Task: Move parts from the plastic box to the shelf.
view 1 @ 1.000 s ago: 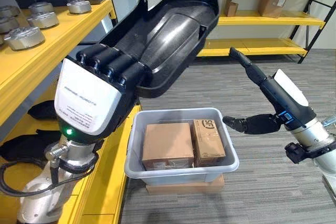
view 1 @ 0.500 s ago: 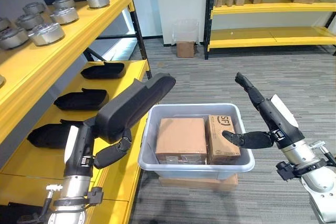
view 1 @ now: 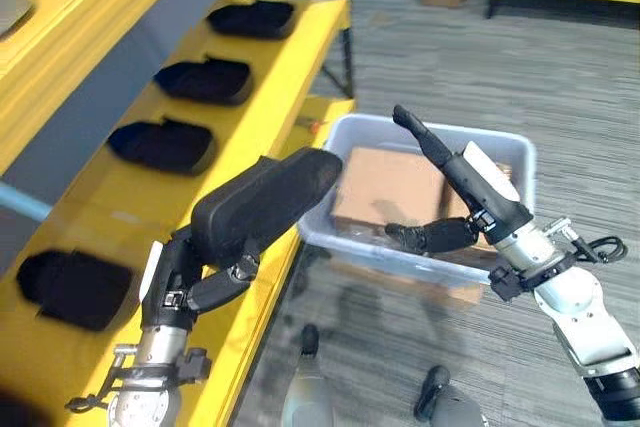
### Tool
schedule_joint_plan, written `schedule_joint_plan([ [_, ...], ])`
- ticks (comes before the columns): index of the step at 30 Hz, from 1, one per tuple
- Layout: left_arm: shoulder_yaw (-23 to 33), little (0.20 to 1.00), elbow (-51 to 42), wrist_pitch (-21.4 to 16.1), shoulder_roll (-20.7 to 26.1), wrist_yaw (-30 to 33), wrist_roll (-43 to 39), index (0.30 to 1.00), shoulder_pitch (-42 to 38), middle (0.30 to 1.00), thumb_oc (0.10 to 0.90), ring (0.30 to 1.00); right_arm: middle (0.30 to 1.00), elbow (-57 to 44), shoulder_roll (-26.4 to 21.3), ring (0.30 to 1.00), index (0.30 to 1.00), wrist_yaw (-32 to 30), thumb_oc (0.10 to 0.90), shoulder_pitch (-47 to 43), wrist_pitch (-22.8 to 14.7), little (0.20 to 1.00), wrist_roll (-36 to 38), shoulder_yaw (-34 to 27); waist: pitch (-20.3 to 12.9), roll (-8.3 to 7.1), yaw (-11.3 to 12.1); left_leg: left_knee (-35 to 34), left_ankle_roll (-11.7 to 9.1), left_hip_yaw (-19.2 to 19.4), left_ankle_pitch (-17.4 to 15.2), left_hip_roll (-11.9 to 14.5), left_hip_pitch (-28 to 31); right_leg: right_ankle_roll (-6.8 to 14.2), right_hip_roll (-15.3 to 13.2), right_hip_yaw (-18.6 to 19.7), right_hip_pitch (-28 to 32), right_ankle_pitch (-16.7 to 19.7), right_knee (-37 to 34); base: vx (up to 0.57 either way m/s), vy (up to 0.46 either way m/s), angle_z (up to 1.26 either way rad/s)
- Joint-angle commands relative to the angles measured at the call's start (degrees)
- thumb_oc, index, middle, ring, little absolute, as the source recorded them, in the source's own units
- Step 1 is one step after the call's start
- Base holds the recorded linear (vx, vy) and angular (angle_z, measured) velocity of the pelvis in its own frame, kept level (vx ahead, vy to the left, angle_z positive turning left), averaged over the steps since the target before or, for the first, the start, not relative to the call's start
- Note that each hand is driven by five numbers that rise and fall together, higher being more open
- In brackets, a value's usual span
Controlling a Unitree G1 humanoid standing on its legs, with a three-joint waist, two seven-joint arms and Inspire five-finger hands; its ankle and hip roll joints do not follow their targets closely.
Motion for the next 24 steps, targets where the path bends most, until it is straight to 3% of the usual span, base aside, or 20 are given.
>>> schedule_joint_plan([
  [1,3.74,0.3,-6.44,-8.32,0.59,2.06,0.06,0.3,-3.71,0.3,0.4,0.3,1.0,-4.7,0.02,1.0,1.0,-2.73,0.9,-1.67,-5.12,1.0,2.31,-1.85,-6.77,0.41,-4.52,4.43,-4.13,6.49,1.69,1.87,13.86,2.83,4.79,-7.33,13.86,7.44,-22.1,-0.09,-0.162,1.58],
  [3,3.42,0.3,-5.61,-8.2,0.58,2.72,0.67,0.3,-4.55,0.3,0.4,0.3,1.0,-4.93,1.02,1.0,1.0,-2.53,0.9,-0.17,-5.01,1.0,3.13,-2.55,-6.81,0.67,-5.45,7.6,-3.88,7.66,-0.68,1.99,14.68,2.43,4.79,-9.03,14.3,7.21,-21.78,-0.02,-0.023,1.04],
  [4,3.66,0.3,-5.51,-8.08,1.16,3.4,2.19,0.3,-6.28,0.3,0.4,0.3,1.0,-5.17,2.19,1.0,1.0,-2.55,0.9,2.3,-4.86,1.0,3.44,-3.91,-7.81,1.03,-7.39,9.24,-3.85,10.68,-2.64,2.65,17.71,1.82,4.19,-11.63,14.48,6.95,-21.15,0.0,0.053,1.05],
  [6,3.21,0.3,-5.92,-8.2,1.68,3.99,3.45,0.3,-8.35,0.3,0.4,0.3,1.0,-5.8,3.1,1.0,1.0,-2.74,0.9,4.86,-4.76,1.0,3.61,-5.73,-8.26,1.8,-9.69,9.28,-4.42,13.51,-2.86,4.29,21.14,1.82,2.75,-14.84,14.76,6.96,-19.55,-0.02,0.145,0.89],
  [9,2.69,0.3,-6.31,-8.37,1.78,4.65,3.88,0.3,-9.43,0.3,0.4,0.3,1.0,-6.67,3.82,1.0,1.0,-2.84,0.9,7.13,-4.73,1.0,3.55,-7.31,-8.5,2.96,-11.35,4.64,-4.83,15.01,-3.53,4.42,25.3,2.86,0.26,-17.57,13.89,7.23,-16.16,-0.02,0.228,1.02],
  [10,2.68,0.3,-6.63,-8.37,2.06,4.77,5.21,0.3,-9.62,0.3,0.4,0.3,1.0,-7.12,4.61,1.0,1.0,-3.0,0.9,8.68,-4.83,1.0,3.82,-9.14,-8.85,3.41,-12.56,0.37,-3.36,17.61,-7.47,2.94,25.2,4.37,-2.96,-19.1,13.33,9.01,-14.11,-0.02,0.303,0.37],
  [11,2.68,0.3,-6.82,-8.3,2.33,4.88,5.11,0.3,-9.83,0.3,0.4,0.3,1.0,-7.64,4.36,1.0,1.0,-2.76,0.9,9.17,-4.67,1.0,3.21,-9.61,-8.99,3.4,-12.92,-1.08,-3.19,18.31,-8.08,2.52,25.56,4.88,-4.64,-19.68,13.22,9.62,-12.92,-0.02,0.382,0.51],
  [16,4.58,0.3,-7.23,-8.39,2.67,5.87,7.44,0.3,-9.33,0.3,0.4,0.3,1.0,-8.09,5.15,1.0,1.0,-2.17,0.9,11.16,-3.99,1.0,3.08,-10.93,-8.59,1.71,-11.65,-2.31,-1.68,16.64,-10.51,-0.54,25.24,7.52,-9.01,-21.01,15.53,13.71,-13.32,0.0,0.194,0.36],
  [22,6.48,0.3,-7.7,-8.17,2.03,7.08,8.86,0.3,-8.23,0.3,0.4,0.3,1.0,-7.61,5.83,1.0,1.0,-1.67,0.9,12.24,-3.44,1.0,2.79,-10.79,-9.16,-0.64,-10.19,-2.69,-0.69,15.29,-11.73,-2.46,25.24,8.78,-10.84,-23.08,17.7,15.35,-13.67,0.0,0.087,0.25],
  [24,7.09,0.3,-8.06,-8.08,1.28,6.88,9.53,0.3,-7.26,0.3,0.4,0.3,1.0,-7.35,6.09,1.0,1.0,-1.24,0.9,13.29,-2.98,1.0,2.51,-11.1,-9.86,-2.14,-9.07,-3.29,-0.37,14.47,-11.91,-3.4,24.82,9.84,-11.59,-25.12,19.41,16.71,-14.32,0.01,0.107,0.14],
])
